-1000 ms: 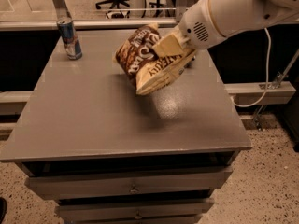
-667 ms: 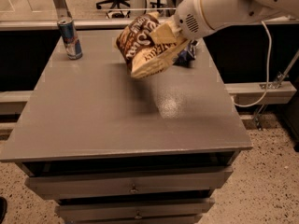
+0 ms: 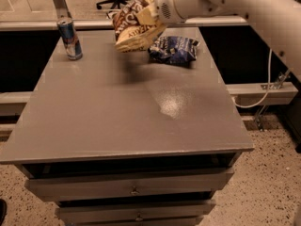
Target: Move brown chip bag near redbull can
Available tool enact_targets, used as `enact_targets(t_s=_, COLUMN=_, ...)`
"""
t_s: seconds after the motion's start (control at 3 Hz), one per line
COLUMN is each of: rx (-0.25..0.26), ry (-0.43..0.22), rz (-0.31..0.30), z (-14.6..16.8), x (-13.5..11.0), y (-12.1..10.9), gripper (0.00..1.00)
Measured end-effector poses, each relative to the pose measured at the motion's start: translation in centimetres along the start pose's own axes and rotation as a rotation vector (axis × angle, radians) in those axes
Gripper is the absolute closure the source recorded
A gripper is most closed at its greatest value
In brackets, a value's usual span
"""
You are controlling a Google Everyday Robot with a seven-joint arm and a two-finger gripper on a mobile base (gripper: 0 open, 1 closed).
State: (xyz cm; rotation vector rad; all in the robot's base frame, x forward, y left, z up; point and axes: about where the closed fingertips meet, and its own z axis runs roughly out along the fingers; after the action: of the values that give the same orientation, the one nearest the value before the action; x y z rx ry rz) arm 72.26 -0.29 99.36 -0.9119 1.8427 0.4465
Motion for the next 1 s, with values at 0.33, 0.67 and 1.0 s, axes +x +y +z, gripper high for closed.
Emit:
enact_targets(t_s=0.33, rx=-0.005, ry=-0.025, rz=-0.006, z=3.6, x=-0.9, y=0.0, gripper=1.00)
enact_targets(t_s=0.67, rx=-0.024, ry=-0.055, rz=0.001, z=7.9, x=-1.2, y=0.5, gripper=1.00)
enact_targets(t_s=1.0, rx=-0.038, ry=-0.067, rz=0.008, z=10.2, x=-1.0, y=0.9, gripper=1.00)
